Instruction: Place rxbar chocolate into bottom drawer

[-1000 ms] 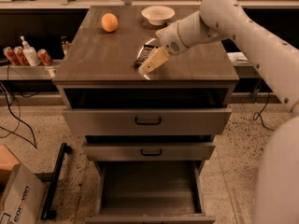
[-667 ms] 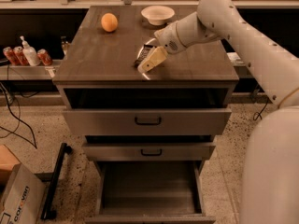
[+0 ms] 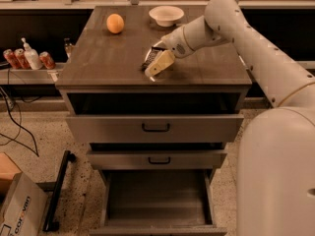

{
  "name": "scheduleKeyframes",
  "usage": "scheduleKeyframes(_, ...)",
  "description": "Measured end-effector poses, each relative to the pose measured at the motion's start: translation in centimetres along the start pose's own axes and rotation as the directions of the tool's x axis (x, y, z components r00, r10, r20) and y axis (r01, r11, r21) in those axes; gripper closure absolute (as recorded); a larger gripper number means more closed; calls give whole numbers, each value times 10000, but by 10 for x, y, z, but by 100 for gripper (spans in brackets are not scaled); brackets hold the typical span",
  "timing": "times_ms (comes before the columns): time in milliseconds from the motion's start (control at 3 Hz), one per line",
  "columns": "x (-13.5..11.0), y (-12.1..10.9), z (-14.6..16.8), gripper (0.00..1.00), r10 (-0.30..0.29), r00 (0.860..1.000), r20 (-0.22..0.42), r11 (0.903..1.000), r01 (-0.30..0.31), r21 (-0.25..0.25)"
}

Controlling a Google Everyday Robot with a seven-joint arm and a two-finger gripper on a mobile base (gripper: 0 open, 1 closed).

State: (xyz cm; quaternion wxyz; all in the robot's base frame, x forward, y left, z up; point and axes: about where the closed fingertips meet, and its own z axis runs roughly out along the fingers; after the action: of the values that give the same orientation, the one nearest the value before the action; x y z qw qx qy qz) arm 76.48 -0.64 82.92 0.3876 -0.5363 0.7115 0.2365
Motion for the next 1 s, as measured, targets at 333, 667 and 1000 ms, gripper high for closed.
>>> scheduleKeyframes(333, 6, -1, 5, 15, 132, 9998, -114, 9998, -133, -134)
scheduleKeyframes(667, 11, 0, 6, 39, 237, 9995, -225, 9995, -242, -215)
scheduleKeyframes(1000, 10, 3, 2, 63, 193, 9994, -286, 9997, -198, -170)
